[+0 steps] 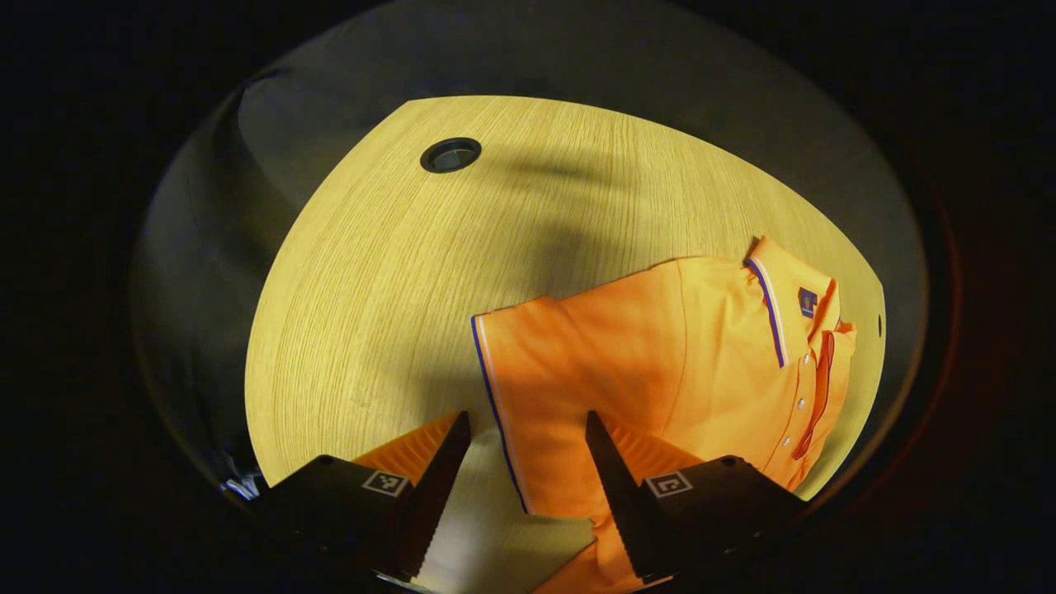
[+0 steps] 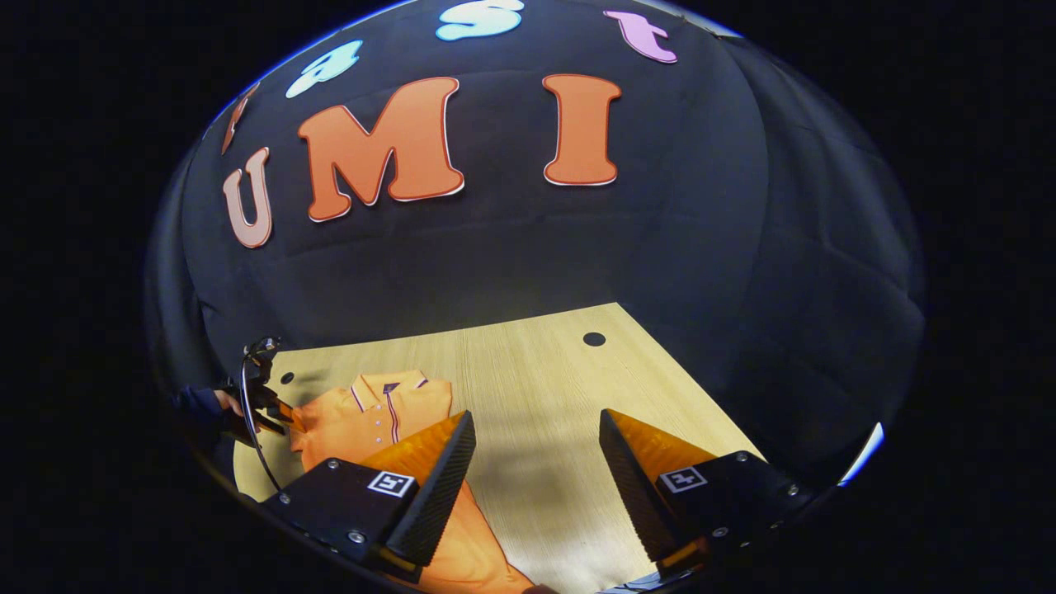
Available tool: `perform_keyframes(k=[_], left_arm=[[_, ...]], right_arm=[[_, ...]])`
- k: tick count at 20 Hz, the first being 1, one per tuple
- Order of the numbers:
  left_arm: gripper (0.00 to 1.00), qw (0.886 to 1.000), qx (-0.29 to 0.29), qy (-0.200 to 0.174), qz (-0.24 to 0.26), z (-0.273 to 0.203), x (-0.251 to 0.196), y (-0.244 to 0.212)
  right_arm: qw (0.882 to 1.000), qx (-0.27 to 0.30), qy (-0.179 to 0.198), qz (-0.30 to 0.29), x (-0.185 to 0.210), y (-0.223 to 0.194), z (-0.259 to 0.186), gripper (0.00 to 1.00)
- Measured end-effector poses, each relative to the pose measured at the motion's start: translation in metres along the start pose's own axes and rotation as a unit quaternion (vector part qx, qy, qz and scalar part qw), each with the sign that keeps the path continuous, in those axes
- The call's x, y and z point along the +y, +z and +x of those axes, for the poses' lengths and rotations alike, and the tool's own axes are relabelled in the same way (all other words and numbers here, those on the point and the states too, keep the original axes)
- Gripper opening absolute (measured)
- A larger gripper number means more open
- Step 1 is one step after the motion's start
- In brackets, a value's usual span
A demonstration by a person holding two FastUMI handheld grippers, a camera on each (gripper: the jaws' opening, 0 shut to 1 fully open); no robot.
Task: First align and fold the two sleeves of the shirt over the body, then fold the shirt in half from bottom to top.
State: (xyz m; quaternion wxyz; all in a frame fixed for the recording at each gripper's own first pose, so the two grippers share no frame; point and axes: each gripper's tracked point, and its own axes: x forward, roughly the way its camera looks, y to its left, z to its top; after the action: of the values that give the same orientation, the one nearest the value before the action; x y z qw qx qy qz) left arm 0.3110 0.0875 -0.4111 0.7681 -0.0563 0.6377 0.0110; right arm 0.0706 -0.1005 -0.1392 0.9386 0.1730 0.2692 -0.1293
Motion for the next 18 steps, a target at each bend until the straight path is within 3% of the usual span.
perform_keyframes(k=[1, 3, 4, 6, 12, 18], left_arm=[[0.87, 1.0, -0.008, -0.006, 0.012, 0.006, -0.003, 0.007], [0.5, 0.999, -0.018, -0.02, 0.028, 0.006, -0.01, 0.014], [0.19, 0.999, -0.012, -0.019, 0.037, 0.008, -0.013, 0.014], [0.05, 0.998, -0.013, -0.032, 0.056, 0.007, -0.02, 0.015], [0.06, 0.995, -0.052, -0.064, 0.053, -0.014, -0.04, 0.027], [0.06, 0.984, -0.095, -0.095, 0.115, -0.056, -0.079, 0.04]], right_arm=[[1.0, 0.003, 0.001, 0.006, -0.002, -0.004, -0.002, 0.93], [1.0, 0.006, -0.003, 0.012, -0.007, -0.007, -0.005, 0.93], [1.0, 0.001, -0.003, 0.014, -0.009, -0.005, -0.007, 0.93], [1.0, -0.003, -0.006, 0.018, -0.013, -0.004, -0.011, 0.92], [1.0, -0.002, -0.018, 0.02, -0.034, -0.007, -0.016, 0.92], [1.0, 0.013, -0.002, 0.015, -0.03, -0.013, -0.014, 0.93]])
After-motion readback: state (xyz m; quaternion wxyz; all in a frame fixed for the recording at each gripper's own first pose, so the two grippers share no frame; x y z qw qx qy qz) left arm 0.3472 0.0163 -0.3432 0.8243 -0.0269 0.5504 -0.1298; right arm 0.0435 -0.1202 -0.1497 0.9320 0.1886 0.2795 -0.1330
